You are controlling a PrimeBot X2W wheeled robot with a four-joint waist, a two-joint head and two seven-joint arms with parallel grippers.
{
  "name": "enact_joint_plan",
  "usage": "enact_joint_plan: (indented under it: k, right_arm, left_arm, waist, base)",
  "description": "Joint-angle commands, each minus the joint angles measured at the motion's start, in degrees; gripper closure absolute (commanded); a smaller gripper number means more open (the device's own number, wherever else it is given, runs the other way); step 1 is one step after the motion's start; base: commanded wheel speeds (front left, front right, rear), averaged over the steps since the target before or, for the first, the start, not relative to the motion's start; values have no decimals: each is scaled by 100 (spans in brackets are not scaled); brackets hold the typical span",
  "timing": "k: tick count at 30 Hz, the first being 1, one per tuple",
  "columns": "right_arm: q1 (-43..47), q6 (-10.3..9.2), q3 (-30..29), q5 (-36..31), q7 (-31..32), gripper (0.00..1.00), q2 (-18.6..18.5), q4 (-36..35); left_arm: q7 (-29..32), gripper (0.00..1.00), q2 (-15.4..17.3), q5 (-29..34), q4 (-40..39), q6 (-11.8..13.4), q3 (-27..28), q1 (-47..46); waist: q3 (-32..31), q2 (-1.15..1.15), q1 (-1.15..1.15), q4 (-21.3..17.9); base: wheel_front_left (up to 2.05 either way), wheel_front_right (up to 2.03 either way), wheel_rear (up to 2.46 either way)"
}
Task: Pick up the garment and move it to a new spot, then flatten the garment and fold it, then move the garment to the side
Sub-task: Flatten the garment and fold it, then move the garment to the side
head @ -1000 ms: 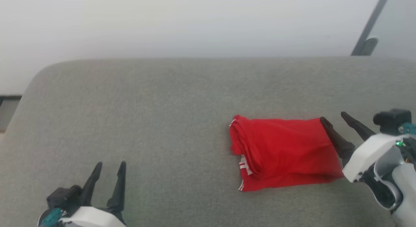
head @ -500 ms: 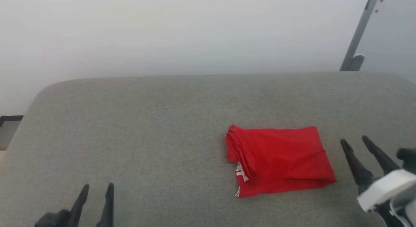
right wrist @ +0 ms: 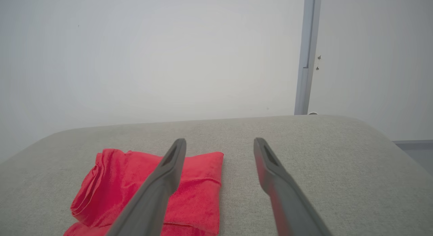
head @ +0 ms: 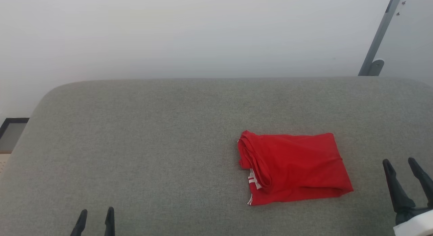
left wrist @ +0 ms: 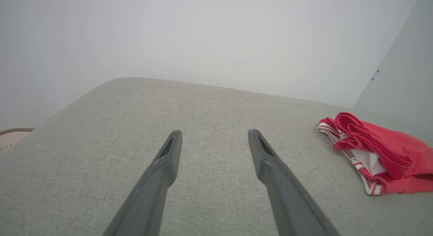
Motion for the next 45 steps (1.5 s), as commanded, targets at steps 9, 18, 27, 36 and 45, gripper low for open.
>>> enact_joint_plan:
  k: [9, 18, 27, 36, 45]
  right_arm:
    - [278, -1, -366, -242, 388, 0, 285, -499]
    - [353, -1, -530, -347, 598, 0, 416, -727]
    - [-225, 1, -362, -254, 1500, 0, 153, -549]
    - [-1889, 0, 12, 87, 3371, 0, -616, 313]
    - [-3218, 0, 946, 630, 5339, 0, -981, 1091]
  left_arm:
    - [-24, 0, -41, 72, -91, -10, 14, -3]
    - [-24, 0, -61, 92, -108, -11, 18, -39]
    - [-24, 0, -37, 138, -117, -11, -182, -320]
    - [-24, 0, 97, 155, -88, -11, -703, -1215]
    - [-24, 0, 191, 57, -103, -11, -1080, -2243]
  waist:
    - [4, 0, 0, -3]
    - [54, 0, 0, 13]
    - [241, 0, 0, 92]
    - [1036, 0, 0, 343]
    - [1850, 0, 0, 568]
  base:
    - [0, 0, 0]
    - [0, 0, 0]
    - [0, 0, 0]
    - [0, 0, 0]
    - [0, 0, 0]
